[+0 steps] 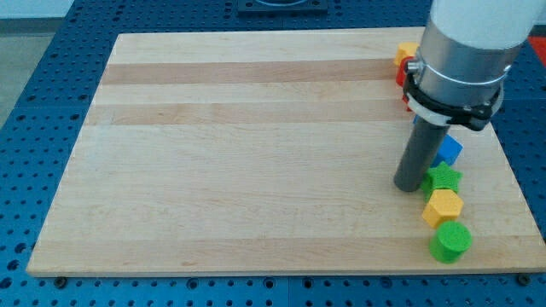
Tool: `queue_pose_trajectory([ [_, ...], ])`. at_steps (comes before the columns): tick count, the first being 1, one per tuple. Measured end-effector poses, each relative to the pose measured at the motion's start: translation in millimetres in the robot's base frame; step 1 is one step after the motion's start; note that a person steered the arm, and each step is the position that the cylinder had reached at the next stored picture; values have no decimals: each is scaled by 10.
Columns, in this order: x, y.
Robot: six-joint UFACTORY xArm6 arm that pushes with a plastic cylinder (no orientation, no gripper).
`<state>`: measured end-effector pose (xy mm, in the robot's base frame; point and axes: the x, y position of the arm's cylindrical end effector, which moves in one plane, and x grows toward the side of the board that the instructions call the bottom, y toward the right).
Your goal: Push the green blocks and yellow hexagon to the right
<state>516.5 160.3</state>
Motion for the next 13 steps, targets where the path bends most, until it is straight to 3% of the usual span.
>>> queue_pose_trajectory([
  [5,26,58],
  [8,671,-321],
  [11,671,-56],
  [13,663,-383],
])
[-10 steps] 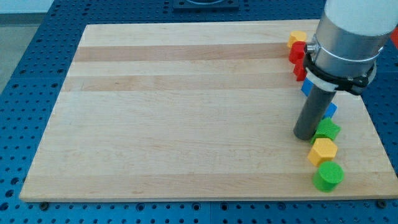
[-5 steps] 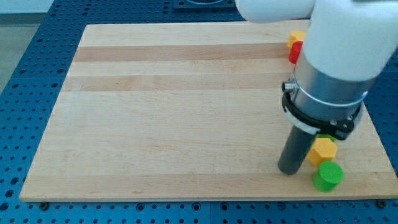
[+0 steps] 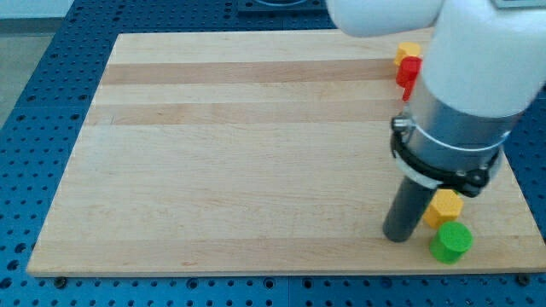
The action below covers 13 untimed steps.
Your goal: Push the green blocks and yellow hexagon to the right
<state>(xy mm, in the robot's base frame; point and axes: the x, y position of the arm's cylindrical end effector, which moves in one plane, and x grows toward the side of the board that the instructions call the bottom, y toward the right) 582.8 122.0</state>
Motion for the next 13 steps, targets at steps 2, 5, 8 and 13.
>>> queue_pose_trajectory([
  [2,-225,-15],
  [5,-231,263],
  [8,-231,475],
  [13,28,112],
])
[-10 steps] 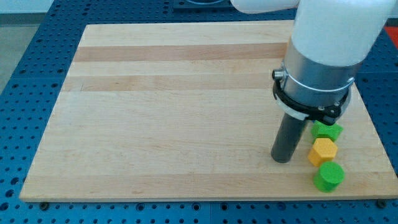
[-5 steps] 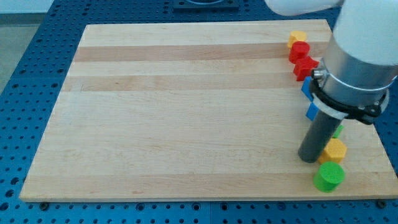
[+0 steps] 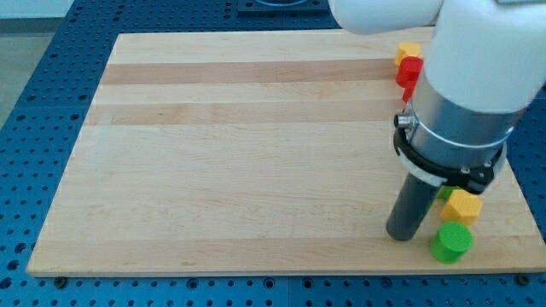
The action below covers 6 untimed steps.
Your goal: Push the green blocks and yellow hexagon to the right
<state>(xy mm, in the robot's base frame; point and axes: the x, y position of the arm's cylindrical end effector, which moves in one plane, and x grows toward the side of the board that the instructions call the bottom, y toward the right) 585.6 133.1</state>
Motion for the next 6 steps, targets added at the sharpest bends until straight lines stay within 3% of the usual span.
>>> queue_pose_trajectory([
  [6,248,185],
])
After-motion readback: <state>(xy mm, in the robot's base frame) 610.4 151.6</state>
